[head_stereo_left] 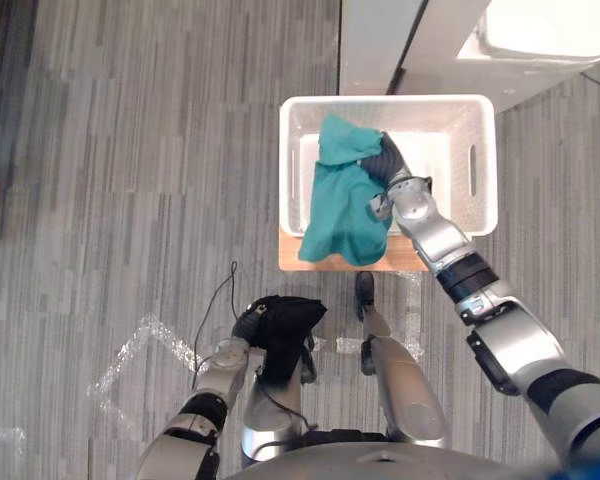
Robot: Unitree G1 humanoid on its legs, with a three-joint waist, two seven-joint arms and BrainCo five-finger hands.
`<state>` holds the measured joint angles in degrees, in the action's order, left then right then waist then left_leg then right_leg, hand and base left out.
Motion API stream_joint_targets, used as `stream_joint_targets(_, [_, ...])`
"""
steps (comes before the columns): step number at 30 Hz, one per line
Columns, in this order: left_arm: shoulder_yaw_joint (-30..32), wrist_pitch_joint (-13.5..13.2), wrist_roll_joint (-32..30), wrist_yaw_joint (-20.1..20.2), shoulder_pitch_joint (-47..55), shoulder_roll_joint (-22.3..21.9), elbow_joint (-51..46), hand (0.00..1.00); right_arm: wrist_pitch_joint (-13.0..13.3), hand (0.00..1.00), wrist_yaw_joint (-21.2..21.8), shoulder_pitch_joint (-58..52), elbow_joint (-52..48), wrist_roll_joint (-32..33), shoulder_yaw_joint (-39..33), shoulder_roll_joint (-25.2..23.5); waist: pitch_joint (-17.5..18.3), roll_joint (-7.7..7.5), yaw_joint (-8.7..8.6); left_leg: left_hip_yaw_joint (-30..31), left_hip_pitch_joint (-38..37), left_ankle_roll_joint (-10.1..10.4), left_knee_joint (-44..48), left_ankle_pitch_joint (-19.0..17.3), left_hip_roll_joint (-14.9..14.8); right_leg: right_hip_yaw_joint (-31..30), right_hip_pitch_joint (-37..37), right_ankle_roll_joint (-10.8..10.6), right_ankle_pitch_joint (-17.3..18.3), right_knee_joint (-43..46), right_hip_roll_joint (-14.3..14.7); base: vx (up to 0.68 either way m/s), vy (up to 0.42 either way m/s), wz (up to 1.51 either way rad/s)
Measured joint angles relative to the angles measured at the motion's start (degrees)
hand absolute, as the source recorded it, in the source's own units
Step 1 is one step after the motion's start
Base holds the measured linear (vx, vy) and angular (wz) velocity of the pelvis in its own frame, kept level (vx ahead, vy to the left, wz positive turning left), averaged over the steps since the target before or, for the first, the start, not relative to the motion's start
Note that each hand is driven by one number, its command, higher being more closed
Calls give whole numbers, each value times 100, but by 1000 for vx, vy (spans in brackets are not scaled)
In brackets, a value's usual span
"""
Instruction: Tidy the bed and pick cloth on bed and put in laundry
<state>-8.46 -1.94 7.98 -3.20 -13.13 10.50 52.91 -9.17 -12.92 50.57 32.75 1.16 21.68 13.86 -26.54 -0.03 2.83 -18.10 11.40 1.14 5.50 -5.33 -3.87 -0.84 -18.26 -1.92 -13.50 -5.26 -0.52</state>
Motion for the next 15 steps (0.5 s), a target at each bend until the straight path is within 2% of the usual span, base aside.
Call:
stream_joint_targets(4, [-48, 10, -2, -124, -287, -12, -9, 100, -175, 100, -184, 388, 172, 256, -38, 32, -33, -41, -5, 93, 308, -61, 113, 9, 22, -2, -213, -57, -108, 0, -49, -35, 25, 11])
stream_joint_targets(8, [-47, 65, 7, -225, -410, -25, -77, 100, -238, 100, -380, 700, 385, 429, -95, 88, -127, -63, 10, 196, 581, -106, 293, -9, 41, -10, -359, -53, -140, -2, -96, -47, 7, 15])
stream_joint_targets(9, [-47, 119, 13, -249, -410, -24, -94, 100, -238, 0, -418, 787, 495, 554, -96, 90, -161, -59, 10, 217, 620, -114, 322, -14, 41, -16, -373, -61, -153, -3, -100, -40, 7, 10])
stream_joint_targets(15, [-48, 170, 75, -556, -445, -88, -168, 100, -228, 0, -521, 828, 987, 892, -149, 279, -164, -57, 57, 293, 967, -146, 570, -57, 36, -21, -594, -64, -251, -2, -118, -22, 5, 5])
